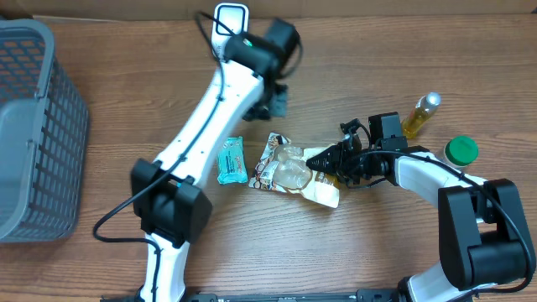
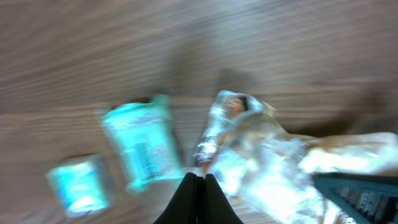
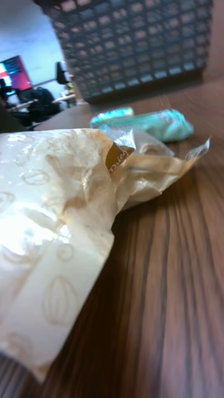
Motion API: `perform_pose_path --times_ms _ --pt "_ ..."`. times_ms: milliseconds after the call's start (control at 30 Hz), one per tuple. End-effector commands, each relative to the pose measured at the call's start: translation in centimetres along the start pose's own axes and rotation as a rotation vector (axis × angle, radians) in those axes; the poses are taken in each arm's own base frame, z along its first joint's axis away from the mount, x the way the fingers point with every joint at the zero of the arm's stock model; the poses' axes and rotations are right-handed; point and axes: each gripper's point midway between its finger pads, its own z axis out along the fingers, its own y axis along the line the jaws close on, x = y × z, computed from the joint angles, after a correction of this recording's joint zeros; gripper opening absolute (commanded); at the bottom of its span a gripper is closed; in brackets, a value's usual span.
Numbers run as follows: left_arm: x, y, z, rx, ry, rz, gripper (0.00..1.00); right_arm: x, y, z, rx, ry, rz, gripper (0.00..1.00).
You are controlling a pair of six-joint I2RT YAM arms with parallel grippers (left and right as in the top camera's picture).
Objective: Scan the item barcode
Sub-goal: 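Retract the left arm to rest while the right gripper holds the bag, then lift the tan bag with the right gripper toward the white scanner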
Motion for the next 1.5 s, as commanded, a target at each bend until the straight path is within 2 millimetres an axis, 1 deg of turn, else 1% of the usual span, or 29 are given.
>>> perform_pose_path --times_ms 0,67,167,233,300,333,367,500,567,600,633,667,733,800,833,867,1033,1467 --pt "-2.6 6.3 -4.3 -0.11 -0.122 -0.113 0.04 0.5 1.8 -0.3 -0.092 0.029 -0.096 0.25" --pt "-2.9 9.0 -6.0 -0.134 -0.146 -0.166 0.05 0.4 3.3 -0.8 -0.139 0.028 -0.139 0.25" --pt "-3.0 12.8 -8.0 -0.144 -0.179 -0.253 0.04 0.6 6.4 -2.3 -0.227 0.023 -0.227 0.25" --pt "-2.6 15.2 -8.8 -0.153 -0.18 -0.308 0.04 0.9 8.1 -3.2 -0.267 0.016 -0.268 0.25" --pt "-2.2 17.4 -9.1 -0.162 -0.172 -0.36 0.04 1.5 9.7 -4.3 -0.304 0.014 -0.303 0.25" --pt "-2.1 18.2 -9.1 -0.15 -0.165 -0.373 0.04 2.0 10.6 -4.9 -0.33 0.019 -0.32 0.25" --pt "-2.1 18.6 -9.0 -0.127 -0.156 -0.379 0.04 2.3 11.2 -5.3 -0.355 0.025 -0.333 0.25" --pt "-1.9 20.0 -8.4 -0.034 -0.12 -0.416 0.06 5.0 14.8 -7.7 -0.55 0.114 -0.402 0.24" --pt "-1.7 21.0 -8.3 -0.038 -0.114 -0.43 0.09 6.3 16.1 -8.9 -0.652 0.173 -0.422 0.22" --pt "-1.6 21.5 -8.2 -0.042 -0.112 -0.434 0.13 6.6 16.3 -9.2 -0.672 0.191 -0.411 0.21" --pt "-1.5 22.0 -8.2 -0.045 -0.111 -0.441 0.19 6.6 16.2 -9.2 -0.671 0.195 -0.4 0.2" --pt "-1.4 22.4 -8.1 -0.047 -0.109 -0.453 0.29 6.7 16.2 -9.1 -0.671 0.198 -0.395 0.19" --pt "-1.3 23.4 -8.1 -0.053 -0.107 -0.476 0.43 6.7 16.2 -9.1 -0.67 0.2 -0.388 0.19" --pt "-1.1 24.2 -8.0 -0.057 -0.103 -0.496 0.61 6.7 16.2 -9.1 -0.669 0.201 -0.386 0.18" --pt "-1.0 24.6 -7.9 -0.06 -0.1 -0.505 0.74 6.7 16.2 -9.1 -0.669 0.201 -0.384 0.18" --pt "-0.9 24.9 -7.9 -0.061 -0.099 -0.513 1.0 6.7 16.1 -9.1 -0.669 0.202 -0.382 0.18" --pt "-0.7 26.1 -7.9 -0.067 -0.099 -0.54 1.0 6.7 16.1 -9.1 -0.669 0.202 -0.382 0.18" --pt "-0.7 26.1 -7.9 -0.067 -0.099 -0.54 1.0 6.8 16.1 -9.1 -0.669 0.203 -0.377 0.18"
